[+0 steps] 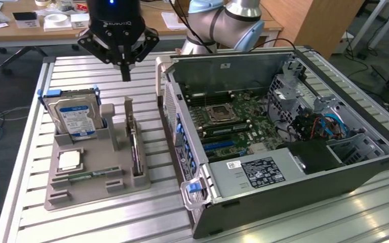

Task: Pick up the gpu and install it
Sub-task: 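Reach for the gpu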

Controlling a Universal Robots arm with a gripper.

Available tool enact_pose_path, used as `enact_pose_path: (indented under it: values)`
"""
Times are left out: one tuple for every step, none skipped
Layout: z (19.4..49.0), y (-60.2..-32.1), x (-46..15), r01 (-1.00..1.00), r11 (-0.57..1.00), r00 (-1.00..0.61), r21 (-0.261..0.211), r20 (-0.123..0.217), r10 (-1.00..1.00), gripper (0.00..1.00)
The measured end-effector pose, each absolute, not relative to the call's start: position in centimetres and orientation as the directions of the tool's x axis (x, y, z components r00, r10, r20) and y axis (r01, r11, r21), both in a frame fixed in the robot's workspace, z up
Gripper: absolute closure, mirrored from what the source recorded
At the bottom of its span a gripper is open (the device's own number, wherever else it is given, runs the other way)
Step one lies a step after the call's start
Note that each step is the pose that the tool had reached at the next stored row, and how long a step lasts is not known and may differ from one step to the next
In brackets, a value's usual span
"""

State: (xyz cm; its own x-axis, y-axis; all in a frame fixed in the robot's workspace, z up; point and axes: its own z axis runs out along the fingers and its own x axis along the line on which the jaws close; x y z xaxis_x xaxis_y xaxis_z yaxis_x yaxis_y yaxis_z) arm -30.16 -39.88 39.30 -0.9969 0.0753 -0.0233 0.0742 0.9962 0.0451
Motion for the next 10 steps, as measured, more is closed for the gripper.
enact_pose_path:
  values:
    - [39.30, -39.89, -30.18, 0.074, 0.996, -0.997, 0.045, -0.023, 0.075, 0.89]
    - [39.30, -39.89, -30.18, 0.074, 0.996, -0.997, 0.045, -0.023, 0.075, 0.89]
    - [39.30, -39.89, -30.19, 0.074, 0.996, -0.997, 0.045, -0.023, 0.075, 0.89]
    - [39.30, -39.89, -30.20, 0.074, 0.996, -0.997, 0.045, -0.023, 0.075, 0.89]
    - [39.30, -39.89, -30.23, 0.074, 0.996, -0.997, 0.045, -0.023, 0.075, 0.89]
    - [39.30, -39.88, -30.26, 0.074, 0.996, -0.997, 0.045, -0.023, 0.075, 0.89]
    - [39.30, -39.88, -30.29, 0.074, 0.996, -0.997, 0.045, -0.023, 0.075, 0.89]
    - [39.30, -39.88, -30.32, 0.074, 0.996, -0.997, 0.045, -0.023, 0.075, 0.89]
    - [39.30, -39.89, -30.36, 0.074, 0.996, -0.997, 0.045, -0.023, 0.075, 0.89]
    - [39.30, -39.88, -30.40, 0.074, 0.996, -0.997, 0.045, -0.023, 0.075, 0.89]
